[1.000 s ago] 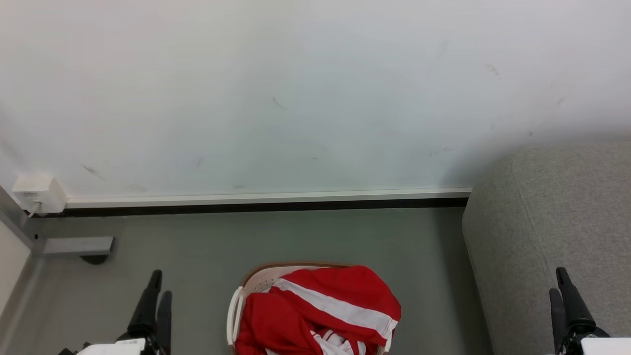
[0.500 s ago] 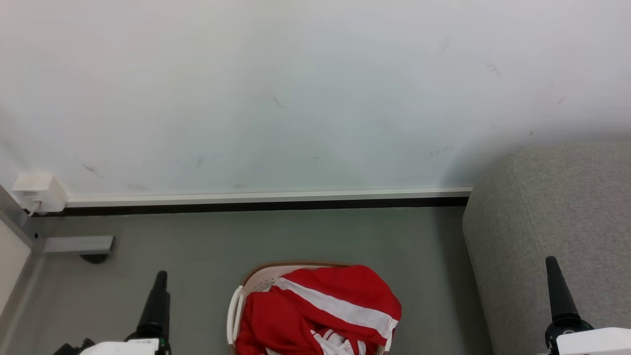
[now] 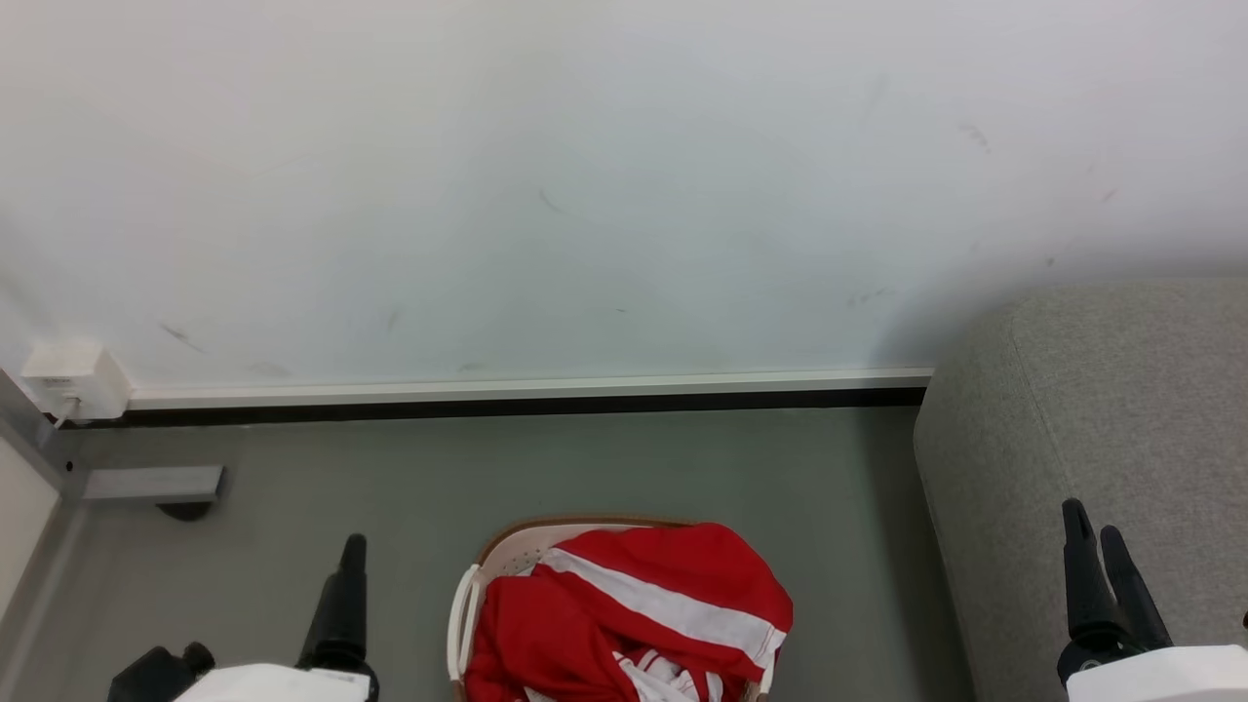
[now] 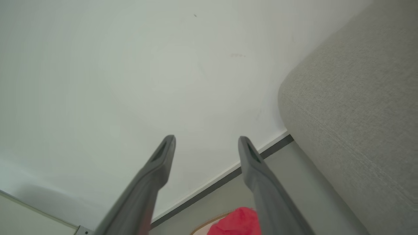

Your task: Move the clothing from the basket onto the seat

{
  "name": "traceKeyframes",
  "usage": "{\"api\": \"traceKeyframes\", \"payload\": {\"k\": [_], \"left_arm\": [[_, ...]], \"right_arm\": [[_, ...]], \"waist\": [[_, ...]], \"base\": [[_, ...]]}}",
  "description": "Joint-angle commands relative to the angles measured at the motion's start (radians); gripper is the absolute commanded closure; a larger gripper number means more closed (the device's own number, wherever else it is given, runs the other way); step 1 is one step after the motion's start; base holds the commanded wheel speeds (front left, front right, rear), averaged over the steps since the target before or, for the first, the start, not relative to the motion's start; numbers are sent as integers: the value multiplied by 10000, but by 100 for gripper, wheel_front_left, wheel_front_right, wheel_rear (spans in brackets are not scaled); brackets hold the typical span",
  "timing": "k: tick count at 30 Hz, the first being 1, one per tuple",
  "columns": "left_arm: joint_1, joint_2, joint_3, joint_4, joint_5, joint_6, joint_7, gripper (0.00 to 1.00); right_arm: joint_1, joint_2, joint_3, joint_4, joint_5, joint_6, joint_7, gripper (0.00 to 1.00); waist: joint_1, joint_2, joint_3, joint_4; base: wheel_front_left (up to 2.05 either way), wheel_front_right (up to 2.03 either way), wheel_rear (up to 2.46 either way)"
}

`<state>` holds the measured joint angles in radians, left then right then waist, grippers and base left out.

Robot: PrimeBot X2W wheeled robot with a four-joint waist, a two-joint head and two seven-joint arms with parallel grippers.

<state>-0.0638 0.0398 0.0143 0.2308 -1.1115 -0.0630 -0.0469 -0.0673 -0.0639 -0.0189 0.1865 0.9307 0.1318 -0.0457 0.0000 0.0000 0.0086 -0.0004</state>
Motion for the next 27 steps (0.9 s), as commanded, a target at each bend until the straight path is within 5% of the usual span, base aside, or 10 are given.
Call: {"api": "traceKeyframes", "payload": {"k": [1,27], "left_arm": [[-51,81,-55,-181,523,30,-135,0],[235,105,-565,-825,5003,422,-922,0]], "right_arm": [[-42,-117,8,-186,-435,-6,-140,0],[-61,-189,362,163,-4301,-11,-933,0]], "waist": [[0,0,2,-5],[0,0,40,-46]], "base": [[0,0,0],[0,0,0]]}}
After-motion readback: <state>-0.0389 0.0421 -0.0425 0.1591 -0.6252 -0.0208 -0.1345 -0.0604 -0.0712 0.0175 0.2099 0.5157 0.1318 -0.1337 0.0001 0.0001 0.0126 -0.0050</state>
